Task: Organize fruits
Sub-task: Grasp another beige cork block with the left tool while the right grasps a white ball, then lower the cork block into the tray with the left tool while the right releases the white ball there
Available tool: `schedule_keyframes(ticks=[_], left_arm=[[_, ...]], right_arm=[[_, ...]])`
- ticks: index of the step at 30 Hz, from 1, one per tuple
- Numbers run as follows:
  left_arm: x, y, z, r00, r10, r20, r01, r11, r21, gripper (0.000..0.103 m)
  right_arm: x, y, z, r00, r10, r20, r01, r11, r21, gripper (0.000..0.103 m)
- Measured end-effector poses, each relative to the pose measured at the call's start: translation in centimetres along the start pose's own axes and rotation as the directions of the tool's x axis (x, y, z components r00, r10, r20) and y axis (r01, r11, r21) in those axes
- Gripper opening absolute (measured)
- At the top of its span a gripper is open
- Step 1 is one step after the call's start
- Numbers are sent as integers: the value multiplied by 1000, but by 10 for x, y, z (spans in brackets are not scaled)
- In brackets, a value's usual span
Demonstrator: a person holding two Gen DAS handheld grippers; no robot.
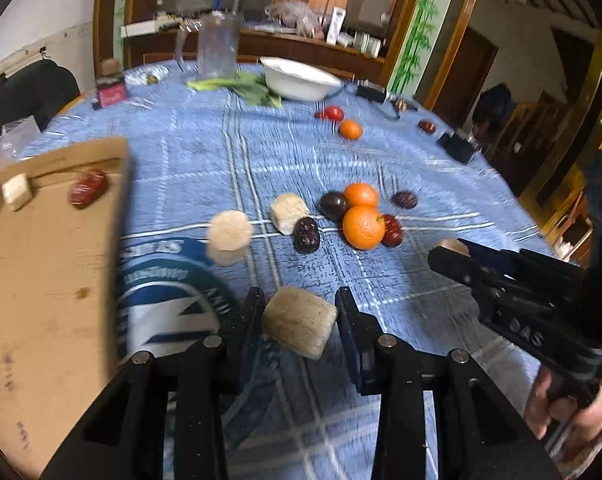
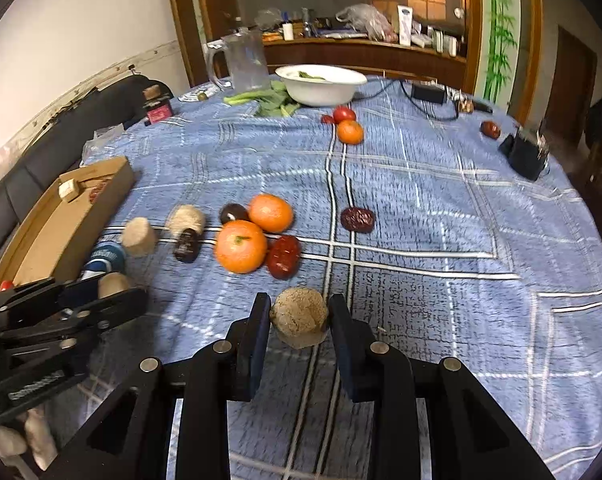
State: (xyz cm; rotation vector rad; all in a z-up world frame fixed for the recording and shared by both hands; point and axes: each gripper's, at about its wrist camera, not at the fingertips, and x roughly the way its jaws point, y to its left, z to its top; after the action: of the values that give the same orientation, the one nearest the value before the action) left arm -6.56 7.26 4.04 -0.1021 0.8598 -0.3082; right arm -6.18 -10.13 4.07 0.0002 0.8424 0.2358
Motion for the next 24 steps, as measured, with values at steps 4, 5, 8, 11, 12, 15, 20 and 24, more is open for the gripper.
schedule_keyframes(ticks=[4, 5, 8, 11, 12, 15, 20, 24], left_arm=[[-42, 27, -2, 999, -13, 53, 16, 999, -52, 35], [-52, 38, -2, 998, -12, 65, 17, 997, -71, 35], [-74, 71, 1, 996, 7, 85, 3, 993, -121, 35], [-91, 103, 9, 993, 77, 85, -65, 989, -136, 36], [-96, 113, 14, 991, 99, 85, -87, 987, -136, 36], [-105, 144, 31, 980, 178, 85, -166, 977, -136, 36], [-87, 202, 56, 968, 249, -1, -245, 951, -186, 36], [-55, 232, 63, 954, 286, -86, -298, 932, -204, 36]], right_arm=[[-22, 22, 9, 999, 14, 36, -13, 999, -38, 32], [-26, 29, 11, 999, 20, 44, -17, 999, -51, 32], [-38, 55, 20, 997, 49, 58, -44, 995, -90, 32], [-43, 81, 34, 994, 98, 58, -91, 989, -115, 32], [-43, 89, 40, 991, 118, 56, -111, 987, -117, 32], [-35, 120, 61, 981, 190, 35, -185, 975, -122, 32], [3, 180, 91, 961, 273, -45, -276, 951, -140, 33], [46, 221, 100, 953, 272, -132, -292, 941, -171, 33]])
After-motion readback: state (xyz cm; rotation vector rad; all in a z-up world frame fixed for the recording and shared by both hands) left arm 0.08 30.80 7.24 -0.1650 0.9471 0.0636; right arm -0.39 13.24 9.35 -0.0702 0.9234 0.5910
